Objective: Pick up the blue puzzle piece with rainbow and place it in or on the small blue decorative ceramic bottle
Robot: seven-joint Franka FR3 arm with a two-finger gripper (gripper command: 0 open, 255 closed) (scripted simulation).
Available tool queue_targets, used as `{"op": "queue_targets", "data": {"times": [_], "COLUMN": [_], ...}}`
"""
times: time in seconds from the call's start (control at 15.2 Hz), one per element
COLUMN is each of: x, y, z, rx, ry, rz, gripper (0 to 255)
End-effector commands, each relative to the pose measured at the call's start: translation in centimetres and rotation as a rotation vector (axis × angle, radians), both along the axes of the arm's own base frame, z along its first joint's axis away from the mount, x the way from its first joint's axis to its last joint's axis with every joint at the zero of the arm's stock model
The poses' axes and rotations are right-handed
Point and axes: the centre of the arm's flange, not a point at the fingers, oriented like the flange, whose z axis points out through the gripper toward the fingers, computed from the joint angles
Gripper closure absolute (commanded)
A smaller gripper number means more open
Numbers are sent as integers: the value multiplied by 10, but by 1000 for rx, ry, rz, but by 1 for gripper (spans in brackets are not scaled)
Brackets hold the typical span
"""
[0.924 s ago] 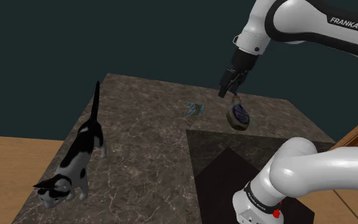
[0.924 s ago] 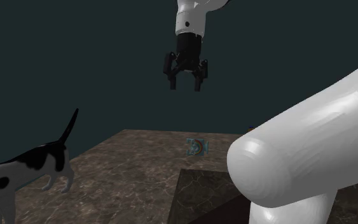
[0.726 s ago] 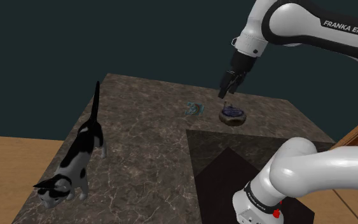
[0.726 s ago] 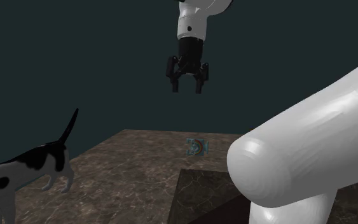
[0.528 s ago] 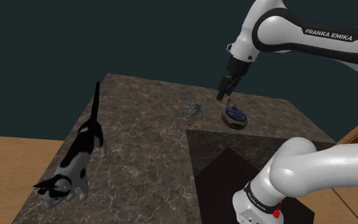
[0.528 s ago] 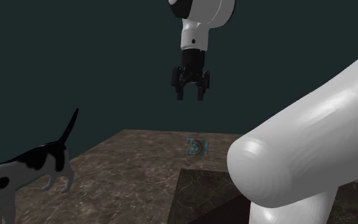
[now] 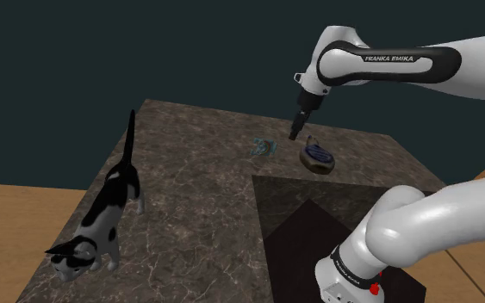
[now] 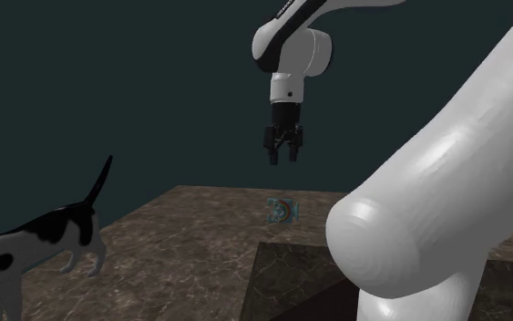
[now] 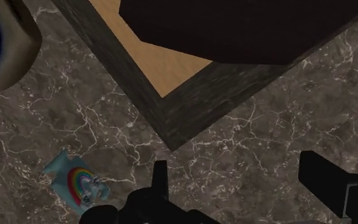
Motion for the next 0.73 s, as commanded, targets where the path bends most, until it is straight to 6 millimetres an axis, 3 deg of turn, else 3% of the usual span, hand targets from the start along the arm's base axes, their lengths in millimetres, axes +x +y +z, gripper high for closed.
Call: {"op": "queue_targets", "data": {"times": [0.0,0.66], "x": [14,98], "y": [-13,-76], "z": [-14,-91], "rx": [-7,-39], "ry": [0,3], "rz": [55,308], "gripper": [0,0]}}
